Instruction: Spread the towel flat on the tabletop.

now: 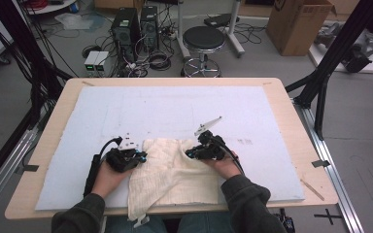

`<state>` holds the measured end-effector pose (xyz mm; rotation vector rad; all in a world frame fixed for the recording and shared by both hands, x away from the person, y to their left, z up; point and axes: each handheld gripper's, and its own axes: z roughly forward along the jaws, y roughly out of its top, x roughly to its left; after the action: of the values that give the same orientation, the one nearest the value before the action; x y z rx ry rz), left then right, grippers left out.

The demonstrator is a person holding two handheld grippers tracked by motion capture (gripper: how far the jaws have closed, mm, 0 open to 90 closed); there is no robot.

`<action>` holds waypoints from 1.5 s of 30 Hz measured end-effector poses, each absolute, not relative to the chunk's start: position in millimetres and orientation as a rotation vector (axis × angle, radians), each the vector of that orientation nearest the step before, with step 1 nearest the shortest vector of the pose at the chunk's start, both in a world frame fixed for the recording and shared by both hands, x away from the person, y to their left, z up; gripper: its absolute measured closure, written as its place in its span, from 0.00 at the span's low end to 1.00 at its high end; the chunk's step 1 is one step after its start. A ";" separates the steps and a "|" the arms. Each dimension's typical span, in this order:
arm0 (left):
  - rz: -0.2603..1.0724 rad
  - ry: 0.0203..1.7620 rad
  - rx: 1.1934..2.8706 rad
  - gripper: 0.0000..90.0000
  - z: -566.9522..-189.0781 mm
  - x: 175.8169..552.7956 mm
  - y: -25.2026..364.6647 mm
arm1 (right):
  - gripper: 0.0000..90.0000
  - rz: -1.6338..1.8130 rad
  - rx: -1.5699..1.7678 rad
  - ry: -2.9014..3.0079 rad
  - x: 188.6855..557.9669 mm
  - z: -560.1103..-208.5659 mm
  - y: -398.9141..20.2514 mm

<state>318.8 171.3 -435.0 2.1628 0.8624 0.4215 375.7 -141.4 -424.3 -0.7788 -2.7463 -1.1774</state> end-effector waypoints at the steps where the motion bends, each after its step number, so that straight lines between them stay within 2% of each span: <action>1: 0.434 0.868 2.150 0.96 -433.1 316.5 174.6 | 0.96 -1.187 -0.790 -2.738 376.1 -419.9 -142.2; 7: 0.441 0.894 2.081 0.96 -422.6 309.6 192.8 | 0.97 -1.219 -0.765 -2.902 371.0 -378.7 -143.4; 10: 0.442 0.902 2.069 0.96 -419.9 307.5 199.7 | 0.97 -1.207 -0.724 -2.978 366.1 -369.1 -131.6; 14: 0.419 0.907 2.086 0.96 -419.8 304.6 209.8 | 0.97 -1.190 -0.643 -2.980 361.0 -380.6 -106.8; 18: 0.386 0.912 2.105 0.96 -421.8 298.1 216.4 | 0.96 -1.120 -0.564 -2.935 355.9 -408.7 -75.4; 19: 0.380 0.912 2.110 0.96 -422.4 296.6 217.4 | 0.95 -1.101 -0.545 -2.938 354.5 -413.0 -70.0; 21: 0.385 0.916 2.122 0.96 -424.8 294.8 217.1 | 0.84 -1.111 -0.491 -2.927 353.0 -416.2 -64.8; 26: 0.368 0.940 2.166 0.96 -432.2 298.9 217.0 | 0.78 -1.295 -0.587 -2.841 359.9 -398.0 -91.0; 32: 0.376 0.984 2.168 0.96 -434.8 302.3 223.3 | 0.78 -1.349 -0.741 -2.819 373.5 -392.6 -121.2; 37: 0.385 1.013 2.153 0.96 -435.1 303.1 228.0 | 0.77 -1.205 -0.886 -2.840 388.3 -413.8 -128.8; 43: 0.389 1.014 2.151 0.96 -435.5 303.8 228.2 | 0.74 -1.131 -0.898 -2.823 391.1 -430.3 -125.2; 45: 0.392 1.015 2.144 0.95 -435.7 303.8 227.4 | 0.87 -1.131 -0.897 -2.831 393.8 -433.3 -123.3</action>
<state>303.8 227.4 -435.7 2.1437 1.0150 0.3918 393.8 -123.3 -433.3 -0.8970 -2.8309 -1.1314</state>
